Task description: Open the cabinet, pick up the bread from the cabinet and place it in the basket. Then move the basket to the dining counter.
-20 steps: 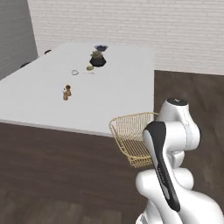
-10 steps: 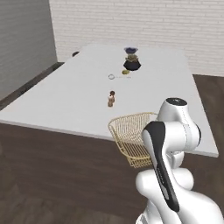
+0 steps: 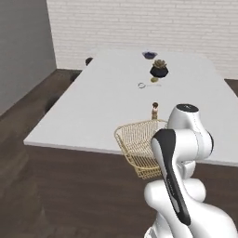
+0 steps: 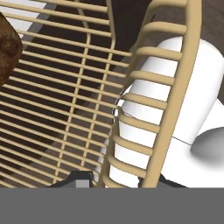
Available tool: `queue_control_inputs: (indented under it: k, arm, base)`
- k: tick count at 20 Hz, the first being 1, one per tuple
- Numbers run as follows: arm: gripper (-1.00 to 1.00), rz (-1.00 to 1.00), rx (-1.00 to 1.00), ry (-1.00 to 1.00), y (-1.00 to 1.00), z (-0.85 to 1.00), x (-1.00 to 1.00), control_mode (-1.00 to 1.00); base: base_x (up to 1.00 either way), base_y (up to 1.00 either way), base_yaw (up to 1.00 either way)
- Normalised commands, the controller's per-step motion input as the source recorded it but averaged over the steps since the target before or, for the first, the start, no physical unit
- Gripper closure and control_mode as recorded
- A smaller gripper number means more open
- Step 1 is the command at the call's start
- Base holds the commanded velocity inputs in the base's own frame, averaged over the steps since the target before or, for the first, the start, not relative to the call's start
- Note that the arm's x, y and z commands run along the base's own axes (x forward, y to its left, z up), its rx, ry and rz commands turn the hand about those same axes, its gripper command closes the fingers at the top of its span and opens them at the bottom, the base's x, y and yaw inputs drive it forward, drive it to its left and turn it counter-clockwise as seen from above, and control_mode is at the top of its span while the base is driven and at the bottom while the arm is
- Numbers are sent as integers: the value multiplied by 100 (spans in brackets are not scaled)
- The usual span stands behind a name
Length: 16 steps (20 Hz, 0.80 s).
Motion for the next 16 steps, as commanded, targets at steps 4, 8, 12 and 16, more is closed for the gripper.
queue_control_inputs:
  k: [4,8,12,16]
  arm:
    - [100,0,0,0,0,0,0,100]
    - [100,0,0,0,0,0,0,100]
    - [100,0,0,0,0,0,0,100]
    - [100,0,0,0,0,0,0,100]
  base:
    - [98,100,-44]
    - [73,100,-37]
    - [73,100,-28]
    - [45,100,-19]
